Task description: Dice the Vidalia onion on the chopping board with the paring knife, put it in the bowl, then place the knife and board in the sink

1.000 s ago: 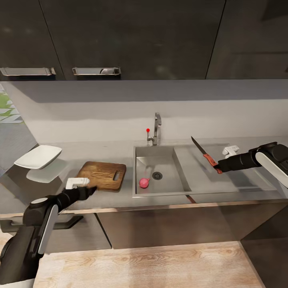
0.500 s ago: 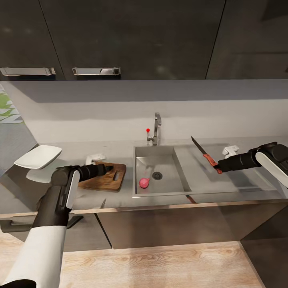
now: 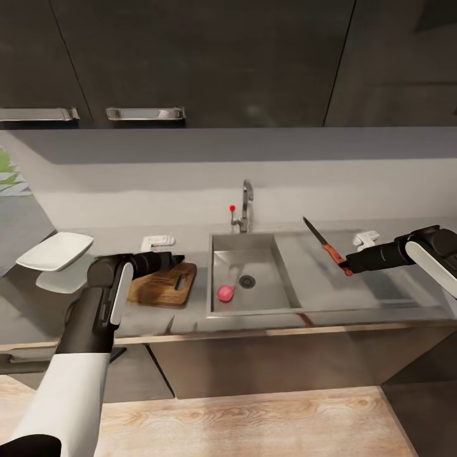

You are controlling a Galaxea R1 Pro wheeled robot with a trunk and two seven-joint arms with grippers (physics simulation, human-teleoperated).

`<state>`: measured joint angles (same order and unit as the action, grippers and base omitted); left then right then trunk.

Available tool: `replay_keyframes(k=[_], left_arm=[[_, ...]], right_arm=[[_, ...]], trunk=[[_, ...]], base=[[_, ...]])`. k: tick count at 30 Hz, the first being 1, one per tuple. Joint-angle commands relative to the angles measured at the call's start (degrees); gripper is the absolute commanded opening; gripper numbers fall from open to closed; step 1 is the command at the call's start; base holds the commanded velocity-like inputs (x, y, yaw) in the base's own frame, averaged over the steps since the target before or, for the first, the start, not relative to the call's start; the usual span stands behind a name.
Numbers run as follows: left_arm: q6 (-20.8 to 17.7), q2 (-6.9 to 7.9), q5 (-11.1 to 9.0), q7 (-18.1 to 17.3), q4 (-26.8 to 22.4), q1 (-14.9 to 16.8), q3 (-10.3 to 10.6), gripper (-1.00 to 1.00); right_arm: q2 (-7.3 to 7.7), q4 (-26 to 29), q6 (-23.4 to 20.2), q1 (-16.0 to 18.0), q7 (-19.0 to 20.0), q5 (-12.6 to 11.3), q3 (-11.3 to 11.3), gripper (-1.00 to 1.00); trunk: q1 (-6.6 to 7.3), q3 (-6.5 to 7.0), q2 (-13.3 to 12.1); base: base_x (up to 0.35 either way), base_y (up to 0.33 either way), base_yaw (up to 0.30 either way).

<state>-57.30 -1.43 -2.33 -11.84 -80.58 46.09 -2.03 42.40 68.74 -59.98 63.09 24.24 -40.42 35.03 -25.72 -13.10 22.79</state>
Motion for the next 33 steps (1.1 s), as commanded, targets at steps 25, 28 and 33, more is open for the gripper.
replay_keyframes(k=[25, 28, 33], left_arm=[[-0.44, 0.09, -0.22, -0.03, 0.3, 0.05, 7.5, 1.0], [-0.44, 0.16, -0.22, -0.03, 0.06, 0.05, 7.53, 1.0], [-0.44, 0.2, -0.22, -0.03, 0.06, 0.08, 7.56, 1.0]], right_arm=[[0.05, -0.01, -0.02, 0.11, 0.64, 0.52, 0.13, -1.0], [0.05, -0.01, -0.02, 0.11, 0.64, 0.52, 0.13, -1.0], [0.05, -0.01, -0.02, 0.11, 0.64, 0.51, 0.13, -1.0]], trunk=[[-0.06, -0.12, 0.12], [-0.06, -0.12, 0.12], [-0.06, -0.12, 0.12]], base=[[0.161, -0.193, 0.0], [0.007, -0.025, 0.0], [0.06, -0.241, 0.0]])
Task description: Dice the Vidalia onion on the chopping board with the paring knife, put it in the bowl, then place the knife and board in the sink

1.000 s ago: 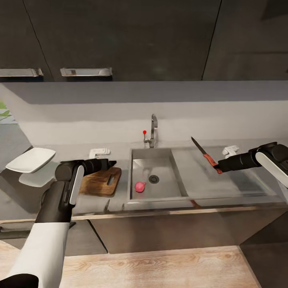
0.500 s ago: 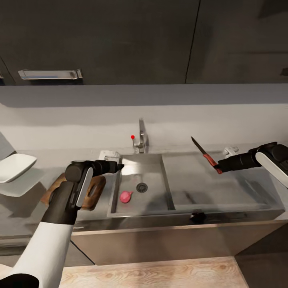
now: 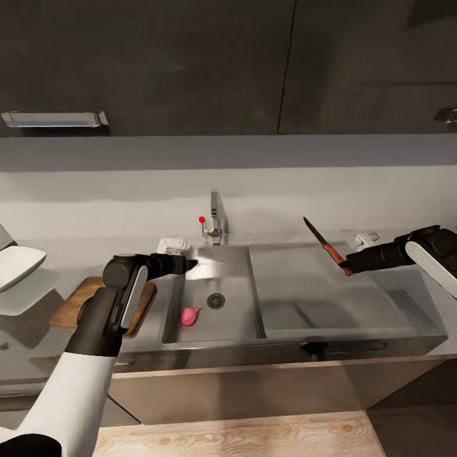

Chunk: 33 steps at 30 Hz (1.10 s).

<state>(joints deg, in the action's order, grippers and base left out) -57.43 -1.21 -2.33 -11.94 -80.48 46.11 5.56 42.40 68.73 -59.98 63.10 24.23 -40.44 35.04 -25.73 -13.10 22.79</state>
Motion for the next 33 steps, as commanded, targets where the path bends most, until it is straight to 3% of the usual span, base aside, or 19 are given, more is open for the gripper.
replay_keyframes(k=[1, 4, 7, 11, 14, 15, 19, 22, 27, 31, 33], left_arm=[[-0.37, -0.02, -0.21, 0.07, 0.0, 0.08, 0.02, 1.0], [-0.4, -0.02, -0.22, 0.07, 0.58, 0.11, 0.14, 1.0], [-0.4, -0.03, -0.22, 0.07, 3.5, 0.12, 1.61, 1.0], [-0.17, -0.15, -0.02, 0.08, 11.25, 0.12, 7.11, 1.0], [-0.16, -0.09, 0.4, 0.13, 12.92, 0.23, 8.73, 1.0], [-0.18, -0.04, 1.72, 0.15, 14.1, 0.45, 9.43, 1.0], [-0.22, 0.06, 6.11, 0.11, 19.33, 1.67, 9.89, 1.0], [-0.23, 0.37, 7.59, 0.06, 20.86, 2.05, 9.98, 1.0], [-0.23, 0.75, 8.26, -0.01, 22.05, 2.27, 11.35, 1.0], [-0.29, 2.19, 8.36, -0.18, 22.62, 3.59, 12.74, 1.0], [-0.32, 3.28, 8.38, -0.29, 23.09, 4.21, 14.66, 1.0]], right_arm=[[0.06, 0.0, -0.02, 0.09, 0.64, 0.54, 0.11, -1.0], [0.06, 0.0, -0.02, 0.1, 0.64, 0.54, 0.11, -1.0], [0.06, 0.0, -0.02, 0.11, 0.64, 0.54, 0.11, -1.0], [0.06, 0.0, -0.02, 0.1, 0.64, 0.54, 0.11, -1.0], [0.06, 0.0, -0.02, 0.1, 0.64, 0.54, 0.11, -1.0], [0.06, 0.0, -0.02, 0.09, 0.64, 0.54, 0.11, -1.0], [0.06, 0.01, -0.02, 0.1, 0.64, 0.54, 0.11, -1.0], [0.06, 0.01, -0.02, 0.1, 0.64, 0.54, 0.11, -1.0], [0.06, 0.0, -0.02, 0.09, 0.64, 0.54, 0.11, -1.0], [0.06, 0.0, -0.02, 0.09, 0.64, 0.54, 0.11, -1.0], [0.06, 0.0, -0.02, 0.09, 0.64, 0.54, 0.11, -1.0]], trunk=[[-0.05, -0.12, 0.13], [-0.05, -0.12, 0.13], [-0.05, -0.12, 0.13], [-0.05, -0.12, 0.13], [-0.05, -0.12, 0.13], [-0.05, -0.12, 0.13], [-0.05, -0.12, 0.13], [-0.05, -0.12, 0.13], [-0.05, -0.12, 0.13], [-0.05, -0.12, 0.13], [-0.05, -0.12, 0.13]], base=[[0.117, -0.304, 0.0], [0.051, -0.136, 0.0], [0.014, -0.037, 0.0], [0.004, -0.01, 0.0], [0.001, -0.003, 0.0], [0.0, 0.0, 0.0], [0.0, 0.0, 0.0], [0.0, 0.0, 0.0], [0.0, 0.0, 0.0], [0.0, 0.0, 0.0], [0.0, 0.0, 0.0]])
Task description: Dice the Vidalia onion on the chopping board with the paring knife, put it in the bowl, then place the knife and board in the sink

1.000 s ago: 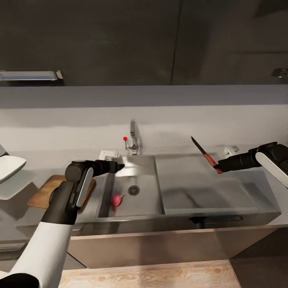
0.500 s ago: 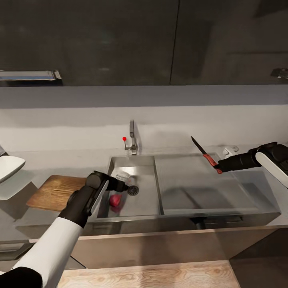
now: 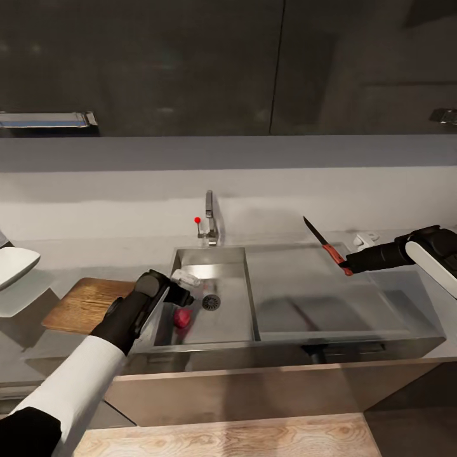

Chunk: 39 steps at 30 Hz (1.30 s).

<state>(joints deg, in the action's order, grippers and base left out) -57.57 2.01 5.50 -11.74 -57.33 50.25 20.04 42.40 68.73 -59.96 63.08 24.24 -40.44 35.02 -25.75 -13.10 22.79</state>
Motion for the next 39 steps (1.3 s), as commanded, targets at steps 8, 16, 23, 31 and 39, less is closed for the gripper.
replay_keyframes(k=[8, 16, 23, 31, 39], left_arm=[[-0.18, 2.82, 0.56, -2.6, -0.27, 0.54, 12.73, 1.0], [-0.18, 2.58, 0.56, -2.93, -3.49, 1.05, 15.39, 1.0], [-0.33, 2.68, 0.56, -5.26, -6.89, 1.41, 20.98, 1.0], [-0.35, 2.9, 0.56, -9.7, -7.09, 1.43, 23.85, 1.0], [-0.35, 4.13, 0.56, -10.26, -7.05, 1.43, 26.32, 1.0]], right_arm=[[0.05, 0.01, -0.04, 0.13, 0.63, 0.54, 0.13, -1.0], [0.05, 0.0, -0.04, 0.12, 0.63, 0.54, 0.13, -1.0], [0.05, 0.0, -0.04, 0.13, 0.63, 0.54, 0.13, -1.0], [0.05, 0.01, -0.04, 0.12, 0.63, 0.55, 0.13, -1.0], [0.05, 0.0, -0.04, 0.12, 0.63, 0.54, 0.13, -1.0]], trunk=[[-0.04, -0.12, 0.13], [-0.04, -0.12, 0.13], [-0.04, -0.12, 0.13], [-0.04, -0.12, 0.13], [-0.04, -0.12, 0.13]], base=[[0.0, 0.0, 0.0], [0.0, 0.0, 0.0], [0.0, 0.0, 0.0], [0.0, 0.0, 0.0], [0.0, 0.0, 0.0]])
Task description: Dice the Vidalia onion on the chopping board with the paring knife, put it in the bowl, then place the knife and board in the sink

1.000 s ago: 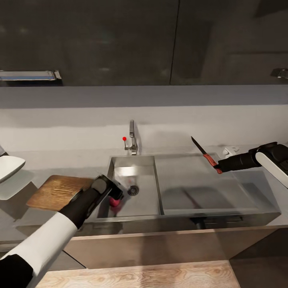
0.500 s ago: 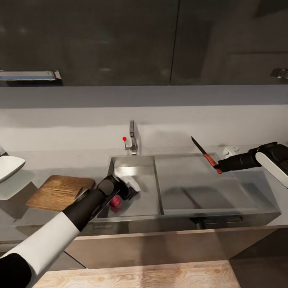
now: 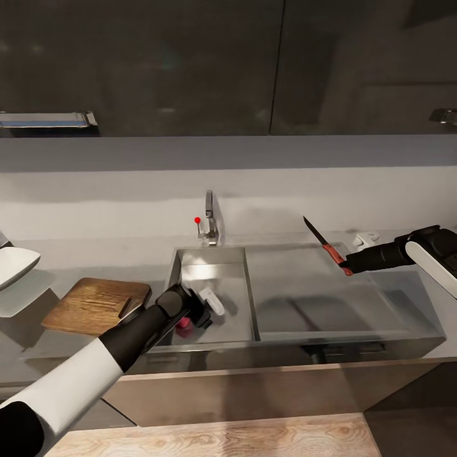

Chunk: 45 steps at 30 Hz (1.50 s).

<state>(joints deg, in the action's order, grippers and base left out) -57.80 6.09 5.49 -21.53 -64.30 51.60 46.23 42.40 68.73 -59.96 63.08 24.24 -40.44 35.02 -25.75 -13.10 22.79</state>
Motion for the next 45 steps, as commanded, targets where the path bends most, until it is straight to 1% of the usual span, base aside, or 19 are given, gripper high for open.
replay_keyframes(k=[1, 4, 8, 13, 25, 32, 45], left_arm=[[-0.06, 0.59, 0.58, -0.5, -0.11, 0.08, 0.88, 1.0], [-0.04, 0.94, 0.58, -0.52, -0.12, 0.08, 1.19, 1.0], [0.04, 1.88, 0.64, -0.53, -0.14, 0.08, 1.36, 1.0], [0.06, 2.3, 0.66, -0.53, -0.21, 0.08, 1.4, 1.0], [0.06, 2.4, 0.66, -0.53, -0.3, 0.08, 1.4, 1.0], [0.06, 2.43, 0.66, -0.53, -0.3, 0.08, 1.4, 1.0], [0.15, 2.28, 0.66, -0.48, -0.3, 0.08, 1.48, 1.0]], right_arm=[[0.05, 0.02, -0.04, 0.12, 0.63, 0.53, 0.14, -1.0], [0.05, 0.01, -0.04, 0.12, 0.63, 0.53, 0.14, -1.0], [0.05, 0.01, -0.04, 0.12, 0.63, 0.54, 0.14, -1.0], [0.05, 0.0, -0.04, 0.12, 0.63, 0.56, 0.14, -1.0], [0.05, 0.0, -0.04, 0.12, 0.63, 0.55, 0.14, -1.0], [0.05, 0.0, -0.04, 0.12, 0.63, 0.54, 0.14, -1.0], [0.05, 0.01, -0.04, 0.12, 0.63, 0.53, 0.14, -1.0]], trunk=[[-0.04, -0.12, 0.13], [-0.04, -0.12, 0.13], [-0.04, -0.12, 0.13], [-0.04, -0.12, 0.13], [-0.04, -0.12, 0.13], [-0.04, -0.14, 0.13], [-0.04, -0.56, 0.13]], base=[[0.0, 0.0, 0.0], [0.0, 0.0, 0.0], [0.0, 0.0, 0.0], [0.0, 0.0, 0.0], [0.0, 0.103, 0.0], [0.0, 0.02, 0.0], [0.0, 0.001, 0.0]])
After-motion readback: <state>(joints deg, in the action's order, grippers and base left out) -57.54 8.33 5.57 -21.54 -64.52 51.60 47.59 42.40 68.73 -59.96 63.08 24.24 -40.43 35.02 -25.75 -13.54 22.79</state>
